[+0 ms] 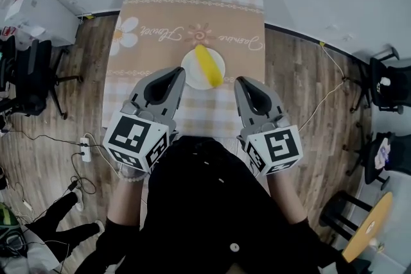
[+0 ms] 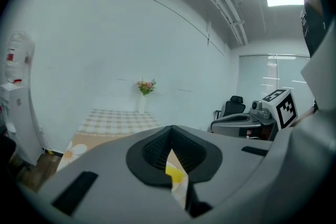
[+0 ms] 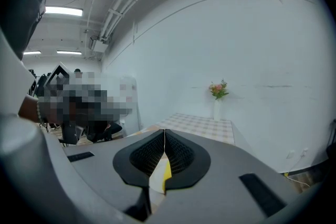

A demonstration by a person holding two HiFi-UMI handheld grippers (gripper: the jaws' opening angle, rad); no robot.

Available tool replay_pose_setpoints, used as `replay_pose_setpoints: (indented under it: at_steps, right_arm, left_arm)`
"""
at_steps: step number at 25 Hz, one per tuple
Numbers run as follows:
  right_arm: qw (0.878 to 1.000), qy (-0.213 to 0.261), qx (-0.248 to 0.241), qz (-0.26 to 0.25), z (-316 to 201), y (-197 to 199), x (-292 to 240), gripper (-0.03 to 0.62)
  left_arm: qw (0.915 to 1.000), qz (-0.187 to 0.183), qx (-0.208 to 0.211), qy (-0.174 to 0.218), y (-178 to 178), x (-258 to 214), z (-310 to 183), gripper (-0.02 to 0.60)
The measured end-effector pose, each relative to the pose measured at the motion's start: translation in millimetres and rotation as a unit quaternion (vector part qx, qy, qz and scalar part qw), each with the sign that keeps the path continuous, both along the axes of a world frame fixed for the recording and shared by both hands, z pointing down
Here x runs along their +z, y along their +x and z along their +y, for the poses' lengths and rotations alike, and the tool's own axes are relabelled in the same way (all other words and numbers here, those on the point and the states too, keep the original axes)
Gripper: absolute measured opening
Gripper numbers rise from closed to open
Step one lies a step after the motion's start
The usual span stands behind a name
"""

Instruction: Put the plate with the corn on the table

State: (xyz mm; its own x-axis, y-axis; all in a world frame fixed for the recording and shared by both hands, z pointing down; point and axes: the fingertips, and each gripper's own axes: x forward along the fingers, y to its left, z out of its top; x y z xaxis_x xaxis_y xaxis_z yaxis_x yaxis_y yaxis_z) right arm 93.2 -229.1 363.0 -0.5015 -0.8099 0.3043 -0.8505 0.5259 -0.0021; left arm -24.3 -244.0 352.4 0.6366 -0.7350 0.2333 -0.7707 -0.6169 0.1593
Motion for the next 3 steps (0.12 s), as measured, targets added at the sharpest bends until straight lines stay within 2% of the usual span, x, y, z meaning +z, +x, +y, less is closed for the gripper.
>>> replay_pose_setpoints:
  at_steps: [3]
  right_arm:
    - [1.0,0.0,0.0,0.003,1.1,0.0,0.0,0.041]
  left_arm:
    - [1.0,-0.002,-0.005,-0.005,-2.2,1.2,-1.3,0.014]
